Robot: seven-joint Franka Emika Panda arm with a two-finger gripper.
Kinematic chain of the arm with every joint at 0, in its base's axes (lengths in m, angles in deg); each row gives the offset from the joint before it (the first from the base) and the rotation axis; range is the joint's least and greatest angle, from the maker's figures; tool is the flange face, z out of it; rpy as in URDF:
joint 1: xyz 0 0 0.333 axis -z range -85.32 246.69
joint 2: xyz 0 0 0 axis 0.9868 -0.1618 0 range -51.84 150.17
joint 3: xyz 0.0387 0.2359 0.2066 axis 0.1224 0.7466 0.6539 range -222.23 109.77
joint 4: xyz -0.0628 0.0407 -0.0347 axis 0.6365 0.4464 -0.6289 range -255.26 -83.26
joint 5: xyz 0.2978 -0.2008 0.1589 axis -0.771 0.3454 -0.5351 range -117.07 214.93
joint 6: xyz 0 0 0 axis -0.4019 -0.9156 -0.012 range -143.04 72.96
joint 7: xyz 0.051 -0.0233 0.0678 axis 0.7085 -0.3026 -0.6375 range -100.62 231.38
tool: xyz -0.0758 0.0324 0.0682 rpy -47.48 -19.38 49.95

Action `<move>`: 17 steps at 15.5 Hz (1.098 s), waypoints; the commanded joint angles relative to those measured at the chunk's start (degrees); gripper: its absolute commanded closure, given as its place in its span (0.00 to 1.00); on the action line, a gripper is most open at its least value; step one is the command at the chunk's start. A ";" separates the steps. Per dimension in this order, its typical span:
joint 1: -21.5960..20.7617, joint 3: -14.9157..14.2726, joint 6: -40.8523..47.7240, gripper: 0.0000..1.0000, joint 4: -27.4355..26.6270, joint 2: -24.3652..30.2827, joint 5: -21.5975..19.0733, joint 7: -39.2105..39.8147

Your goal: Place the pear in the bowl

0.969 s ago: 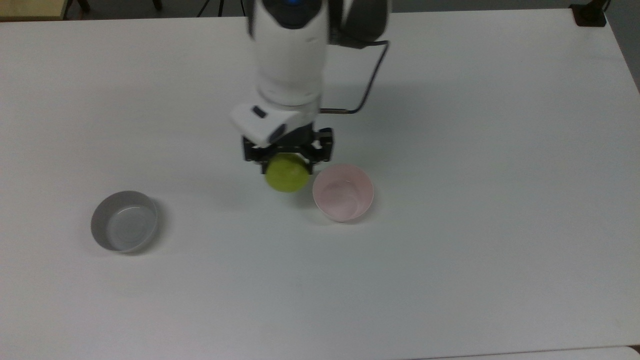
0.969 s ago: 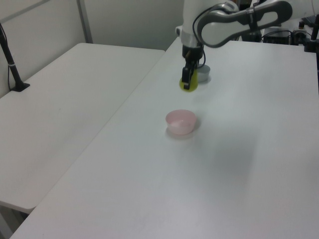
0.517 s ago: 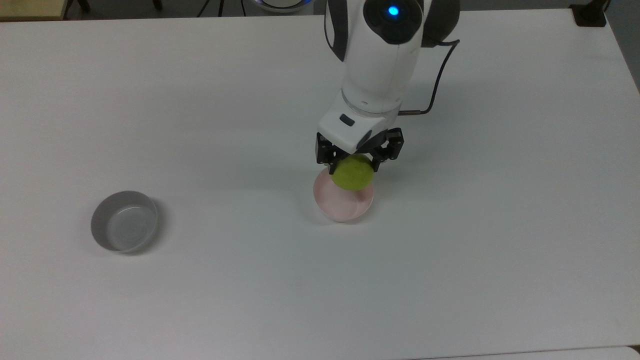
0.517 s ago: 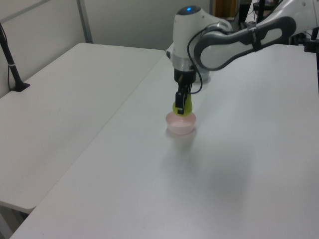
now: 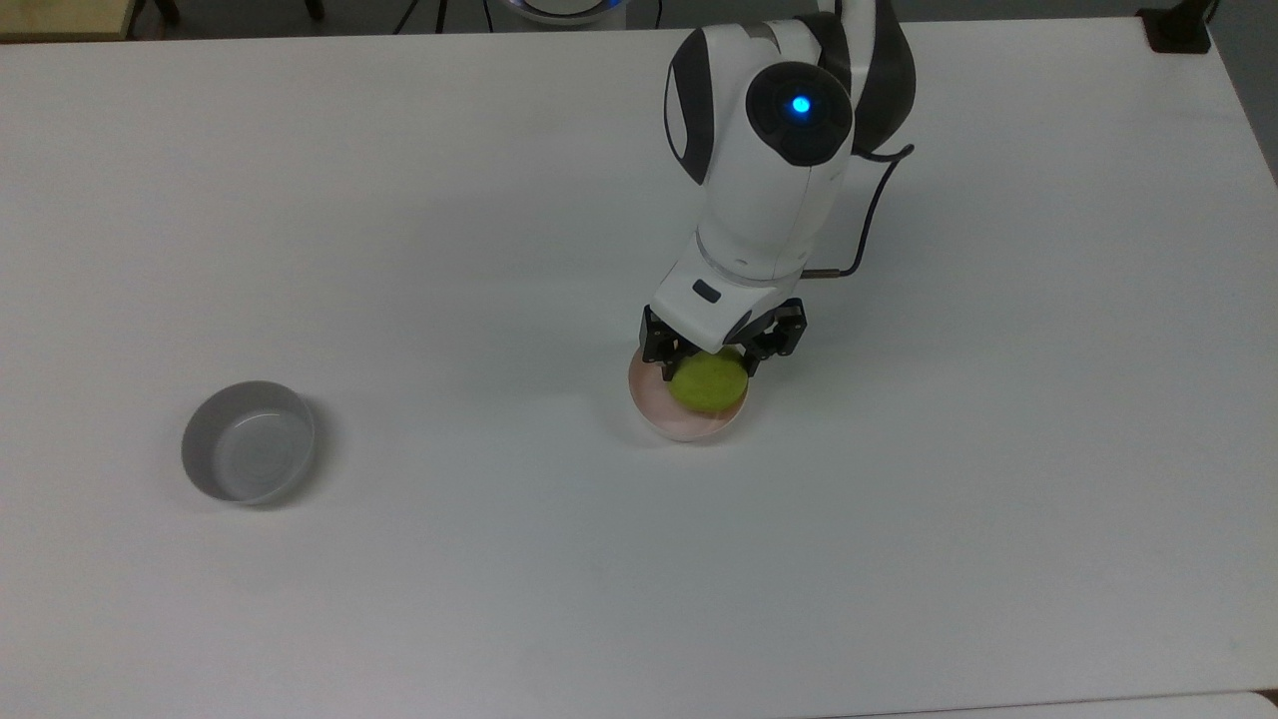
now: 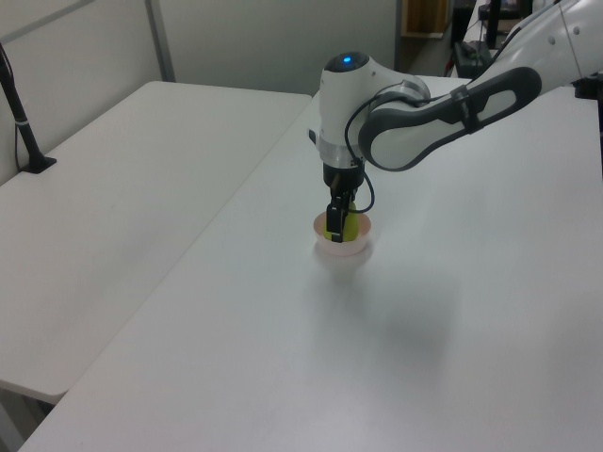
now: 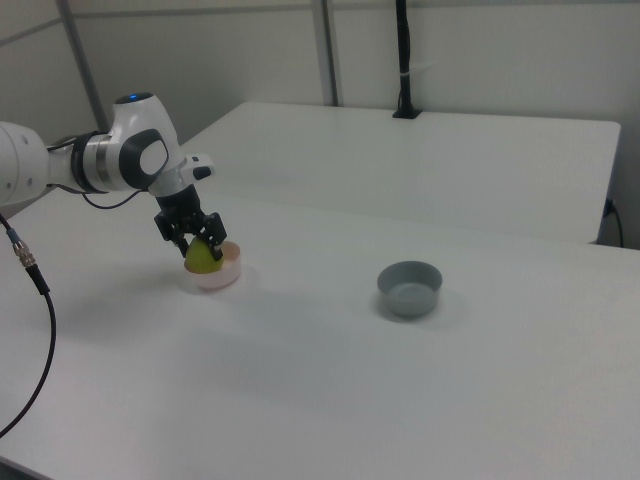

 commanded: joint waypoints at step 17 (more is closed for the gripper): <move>13.99 5.05 20.90 0.00 -0.06 17.30 3.35 -1.42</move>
